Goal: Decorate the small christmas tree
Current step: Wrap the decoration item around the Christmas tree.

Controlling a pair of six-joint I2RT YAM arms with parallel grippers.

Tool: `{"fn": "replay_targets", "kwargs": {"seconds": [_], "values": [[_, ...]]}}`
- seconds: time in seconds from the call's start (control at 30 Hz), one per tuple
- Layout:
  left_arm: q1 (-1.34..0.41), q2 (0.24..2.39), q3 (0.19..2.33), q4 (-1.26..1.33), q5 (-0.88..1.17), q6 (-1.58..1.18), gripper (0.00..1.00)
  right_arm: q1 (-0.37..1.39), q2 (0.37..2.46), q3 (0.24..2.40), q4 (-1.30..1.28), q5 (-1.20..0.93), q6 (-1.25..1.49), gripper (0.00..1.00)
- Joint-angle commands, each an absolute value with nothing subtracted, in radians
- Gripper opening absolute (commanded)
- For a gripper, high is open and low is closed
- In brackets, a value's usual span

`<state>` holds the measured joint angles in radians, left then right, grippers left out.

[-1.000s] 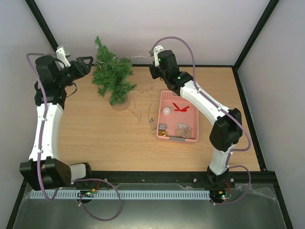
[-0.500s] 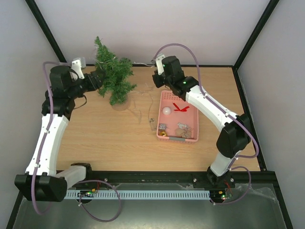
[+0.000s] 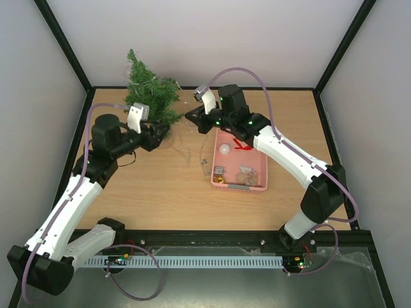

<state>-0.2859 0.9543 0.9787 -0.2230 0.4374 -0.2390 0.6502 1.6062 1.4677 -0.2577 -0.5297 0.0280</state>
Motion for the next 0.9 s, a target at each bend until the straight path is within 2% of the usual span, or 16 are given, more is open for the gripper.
{"fn": "replay_targets", "kwargs": {"seconds": [0.0,0.13,0.43,0.87], "values": [[-0.348,0.915,0.904,-0.042,0.454,-0.159,0.51,0.658,1.564,1.411,-0.047,-0.702,0.195,0.02],[-0.397,0.914,0.824,0.116,0.486,-0.106,0.5,0.658,1.547,1.347,0.097,-0.745,0.295,0.02],[-0.415,1.056,0.82,0.177,0.448,-0.008,0.47,0.658,1.556,1.334,0.2,-0.753,0.416,0.02],[-0.435,1.11,0.676,0.332,0.394,0.037,0.52,0.658,1.534,1.303,0.3,-0.73,0.485,0.02]]}}
